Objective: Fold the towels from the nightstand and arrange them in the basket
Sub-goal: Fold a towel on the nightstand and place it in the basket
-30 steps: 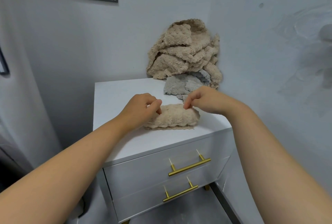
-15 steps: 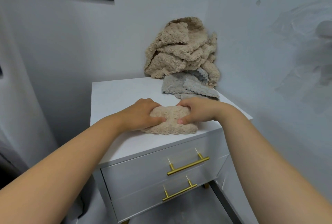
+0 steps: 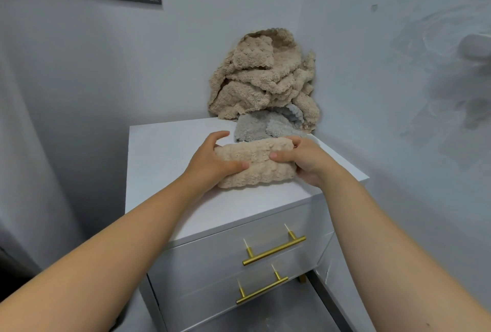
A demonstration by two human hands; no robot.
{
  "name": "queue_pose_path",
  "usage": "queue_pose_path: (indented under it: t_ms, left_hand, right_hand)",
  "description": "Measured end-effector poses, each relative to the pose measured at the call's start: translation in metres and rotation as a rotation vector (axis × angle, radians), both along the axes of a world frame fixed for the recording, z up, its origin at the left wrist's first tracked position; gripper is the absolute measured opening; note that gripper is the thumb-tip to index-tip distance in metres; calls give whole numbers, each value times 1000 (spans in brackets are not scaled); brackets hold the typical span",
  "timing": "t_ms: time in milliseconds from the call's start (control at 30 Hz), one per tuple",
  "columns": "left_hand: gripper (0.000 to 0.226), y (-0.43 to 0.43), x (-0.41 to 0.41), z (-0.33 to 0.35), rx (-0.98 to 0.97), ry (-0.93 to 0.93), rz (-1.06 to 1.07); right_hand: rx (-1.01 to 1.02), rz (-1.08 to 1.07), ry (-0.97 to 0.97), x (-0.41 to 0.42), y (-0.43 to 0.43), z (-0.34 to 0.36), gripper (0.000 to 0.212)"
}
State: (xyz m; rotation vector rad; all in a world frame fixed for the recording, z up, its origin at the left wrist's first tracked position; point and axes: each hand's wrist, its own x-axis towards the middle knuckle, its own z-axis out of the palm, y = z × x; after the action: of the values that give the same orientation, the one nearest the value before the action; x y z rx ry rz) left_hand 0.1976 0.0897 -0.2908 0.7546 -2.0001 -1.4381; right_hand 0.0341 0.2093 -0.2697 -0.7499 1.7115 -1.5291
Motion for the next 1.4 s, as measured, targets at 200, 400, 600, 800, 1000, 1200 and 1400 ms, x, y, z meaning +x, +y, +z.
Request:
queue_pose_path:
  t_ms: [200, 400, 600, 800, 1000, 1200, 1400]
  left_hand:
    - [50, -2, -8, -3, 388, 134, -113]
    - [36, 10, -29, -4, 305, 119, -38]
    - [50, 54, -49, 4, 290, 146, -21]
    - [44, 144, -91, 2, 446, 280, -16]
    - [37, 210, -109, -15, 724, 346, -1]
    - [17, 295, -116, -28, 1032, 330, 28]
    - [23, 366, -108, -62, 1112, 177, -133]
  right_hand:
    - [-135, -164, -330, -2, -3, -6, 37]
    - [-167, -370, -263, 6, -7, -16, 21]
    - [8, -661, 300, -2, 33, -16, 16]
    - [172, -812, 824, -1, 106, -2, 23]
    - [387, -689, 1140, -14, 173, 9, 25]
    - [406, -709, 1556, -6, 245, -3, 28]
    - [357, -605, 1711, -9, 322, -31, 24]
